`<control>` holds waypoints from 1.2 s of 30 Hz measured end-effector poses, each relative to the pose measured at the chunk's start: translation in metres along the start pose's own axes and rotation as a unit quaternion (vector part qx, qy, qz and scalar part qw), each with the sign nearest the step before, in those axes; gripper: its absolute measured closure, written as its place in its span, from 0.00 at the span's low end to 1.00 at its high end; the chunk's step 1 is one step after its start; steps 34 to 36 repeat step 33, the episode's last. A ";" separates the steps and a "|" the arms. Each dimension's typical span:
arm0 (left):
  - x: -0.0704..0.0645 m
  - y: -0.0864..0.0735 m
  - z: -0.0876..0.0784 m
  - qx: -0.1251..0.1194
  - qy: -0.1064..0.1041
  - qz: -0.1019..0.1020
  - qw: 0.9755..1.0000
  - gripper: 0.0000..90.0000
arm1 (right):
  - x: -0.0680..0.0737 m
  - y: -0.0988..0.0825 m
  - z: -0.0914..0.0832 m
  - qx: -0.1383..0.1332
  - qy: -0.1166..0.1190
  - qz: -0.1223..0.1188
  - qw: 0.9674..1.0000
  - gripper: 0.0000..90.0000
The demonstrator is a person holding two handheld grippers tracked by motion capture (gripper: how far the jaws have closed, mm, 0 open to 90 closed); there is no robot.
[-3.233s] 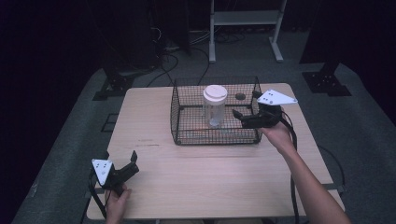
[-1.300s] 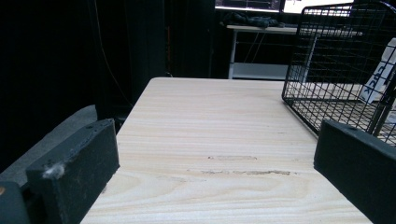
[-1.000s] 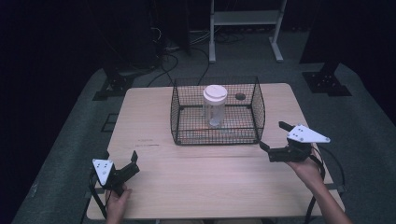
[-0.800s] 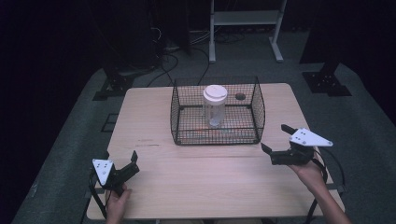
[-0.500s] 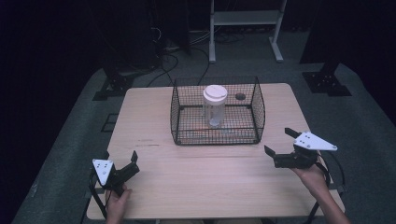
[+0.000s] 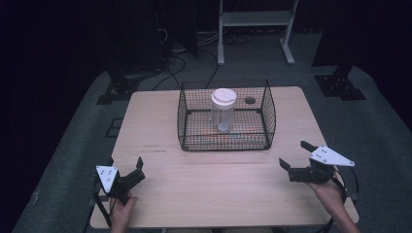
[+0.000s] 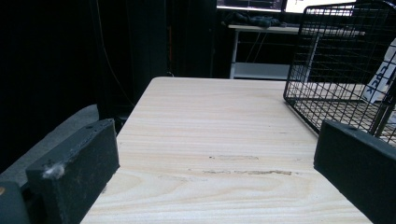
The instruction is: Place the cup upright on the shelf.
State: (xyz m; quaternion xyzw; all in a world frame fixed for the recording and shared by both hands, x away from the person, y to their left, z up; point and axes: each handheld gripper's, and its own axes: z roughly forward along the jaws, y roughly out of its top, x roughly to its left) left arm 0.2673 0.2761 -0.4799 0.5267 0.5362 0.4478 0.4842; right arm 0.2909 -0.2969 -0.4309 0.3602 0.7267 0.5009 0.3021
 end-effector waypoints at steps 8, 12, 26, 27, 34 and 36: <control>0.000 0.000 0.000 0.000 0.003 -0.001 1.000 0.00 | -0.003 -0.017 -0.003 0.006 -0.009 0.017 1.000 0.01; 0.000 0.000 0.000 0.000 0.002 -0.001 1.000 0.00 | -0.002 -0.021 -0.004 0.007 -0.010 0.019 1.000 0.01; 0.000 0.000 0.000 0.001 0.006 -0.002 1.000 0.00 | 0.007 -0.037 -0.009 0.013 -0.008 0.006 1.000 0.01; 0.000 0.000 0.000 0.001 0.006 -0.001 1.000 0.00 | 0.008 -0.039 -0.010 0.014 -0.010 0.003 1.000 0.01; 0.000 0.000 0.000 0.001 0.006 -0.001 1.000 0.00 | 0.019 -0.054 -0.018 -0.014 -0.014 0.019 1.000 0.01; 0.000 0.000 0.000 0.001 0.006 -0.001 1.000 0.00 | 0.019 -0.054 -0.018 -0.014 -0.014 0.019 1.000 0.01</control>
